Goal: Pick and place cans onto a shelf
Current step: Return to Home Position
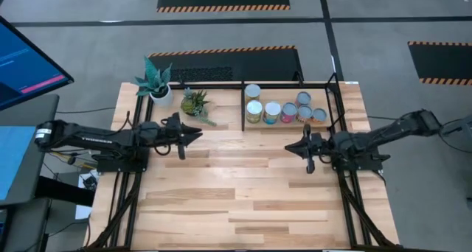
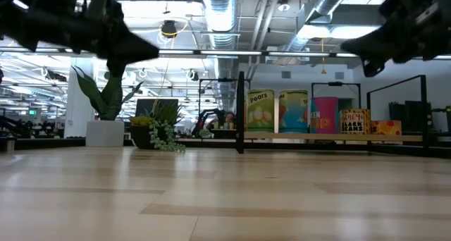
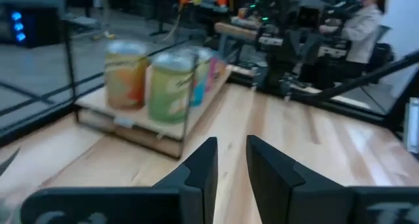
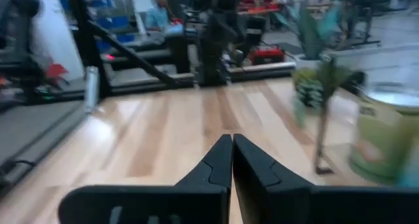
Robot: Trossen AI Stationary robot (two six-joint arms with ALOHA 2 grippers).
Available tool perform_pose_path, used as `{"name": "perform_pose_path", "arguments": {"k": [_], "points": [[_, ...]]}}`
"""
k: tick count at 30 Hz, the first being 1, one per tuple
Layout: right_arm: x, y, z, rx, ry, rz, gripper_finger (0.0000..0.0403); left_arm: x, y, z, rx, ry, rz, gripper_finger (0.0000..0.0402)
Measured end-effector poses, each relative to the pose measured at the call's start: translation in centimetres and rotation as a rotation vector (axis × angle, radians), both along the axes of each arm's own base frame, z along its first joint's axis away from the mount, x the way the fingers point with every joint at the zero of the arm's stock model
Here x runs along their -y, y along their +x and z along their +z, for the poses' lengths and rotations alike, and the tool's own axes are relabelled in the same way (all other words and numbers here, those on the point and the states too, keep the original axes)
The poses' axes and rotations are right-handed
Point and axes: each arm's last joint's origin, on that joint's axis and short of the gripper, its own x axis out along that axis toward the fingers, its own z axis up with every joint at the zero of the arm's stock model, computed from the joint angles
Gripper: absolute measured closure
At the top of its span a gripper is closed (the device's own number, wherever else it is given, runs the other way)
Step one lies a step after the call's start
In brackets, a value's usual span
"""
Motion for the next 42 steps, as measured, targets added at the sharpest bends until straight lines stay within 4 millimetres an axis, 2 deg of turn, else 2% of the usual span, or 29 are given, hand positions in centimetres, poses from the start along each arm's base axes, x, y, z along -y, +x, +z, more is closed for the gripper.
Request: {"name": "perform_pose_path", "arguments": {"k": [5, 9, 15, 20, 27, 30, 33, 39, 42], "points": [[1.8, -0.3, -1.8, -0.032, 0.014, -0.053, 0.0365, -0.3, -0.9, -1.6, 0.040, -0.032, 0.026, 0.0332], [2.7, -0.3, -2.1, -0.053, 0.017, -0.063, 0.0365, -0.3, -1.3, -2.5, 0.039, -0.017, 0.024, 0.0332], [3.8, -0.4, -2.6, -0.102, 0.009, -0.136, 0.0365, -0.2, -1.8, -3.8, -0.047, 0.003, 0.003, 0.0332], [4.1, -0.5, -3.1, -0.152, 0.026, -0.112, 0.0365, -0.1, -2.9, -5.1, -0.138, -0.026, 0.026, 0.0332], [4.4, -0.7, -3.6, -0.210, 0.025, -0.148, 0.0365, -0.1, -4.9, -5.4, -0.205, -0.022, 0.078, 0.0332], [4.6, -0.8, -3.8, -0.234, 0.008, -0.157, 0.0365, 0.2, -5.4, -4.4, -0.174, 0.016, 0.007, 0.0332], [4.7, -0.8, -3.8, -0.234, -0.013, -0.166, 0.0365, 0.2, -6.3, -3.3, -0.166, 0.043, 0.017, 0.0332], [4.9, -0.9, -3.8, -0.240, -0.038, -0.170, 0.0365, 0.4, -8.1, -2.6, -0.154, -0.019, 0.026, 0.0332], [4.8, -1.0, -3.9, -0.246, -0.004, -0.168, 0.0365, 0.5, -8.1, -2.6, -0.167, -0.046, 0.009, 0.0332]]}}
